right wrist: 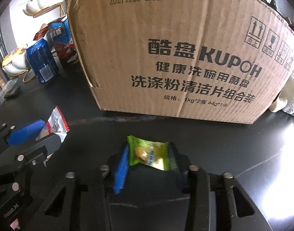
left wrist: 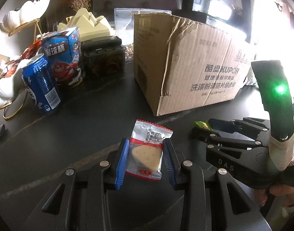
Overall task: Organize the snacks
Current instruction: 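Grasp the green-wrapped candy with the right tool while the left tool holds the cheese packet, then carry both snacks over the cardboard box and open both tools to drop them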
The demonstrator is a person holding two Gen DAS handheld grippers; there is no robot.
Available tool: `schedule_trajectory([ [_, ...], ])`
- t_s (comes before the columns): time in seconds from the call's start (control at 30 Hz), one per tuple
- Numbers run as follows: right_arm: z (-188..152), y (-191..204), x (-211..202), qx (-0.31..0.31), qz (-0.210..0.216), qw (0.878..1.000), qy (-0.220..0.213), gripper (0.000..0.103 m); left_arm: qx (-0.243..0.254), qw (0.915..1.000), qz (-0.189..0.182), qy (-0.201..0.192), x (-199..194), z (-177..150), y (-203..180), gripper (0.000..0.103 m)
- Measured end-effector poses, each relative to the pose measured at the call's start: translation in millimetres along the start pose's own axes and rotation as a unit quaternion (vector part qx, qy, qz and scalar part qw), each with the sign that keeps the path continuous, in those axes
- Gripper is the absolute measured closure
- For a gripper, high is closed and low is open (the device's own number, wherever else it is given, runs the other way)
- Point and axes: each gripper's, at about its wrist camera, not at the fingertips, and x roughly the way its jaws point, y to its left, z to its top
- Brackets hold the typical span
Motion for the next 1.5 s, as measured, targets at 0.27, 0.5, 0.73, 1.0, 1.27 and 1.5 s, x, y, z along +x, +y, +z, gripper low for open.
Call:
schedule_trajectory([
  [0.27, -5, -11, -20, 0.013, 0.022, 1.000, -0.012, 0.084, -0.007, 0.9999, 0.004, -0.010, -15, 3, -6, 0.068],
  [0.5, -11, -23, -53, 0.025, 0.039, 0.998, -0.033, 0.087, -0.003, 0.9996, 0.008, -0.026, -41, 6, -20, 0.068],
  [0.73, -13, -29, -94, 0.029, 0.045, 0.996, -0.074, 0.087, -0.002, 0.9988, 0.002, -0.050, -69, 14, -35, 0.068],
  [1.0, -6, -38, -145, 0.033, 0.051, 0.990, -0.129, 0.087, 0.000, 0.9965, -0.005, -0.083, -105, 30, -52, 0.068],
  [1.27, 3, -52, -191, 0.042, 0.058, 0.981, -0.180, 0.087, 0.001, 0.9938, -0.021, -0.109, -134, 50, -68, 0.068],
  [1.5, 15, -62, -217, 0.044, 0.057, 0.974, -0.214, 0.087, 0.020, 0.9900, -0.017, -0.138, -154, 72, -84, 0.068],
])
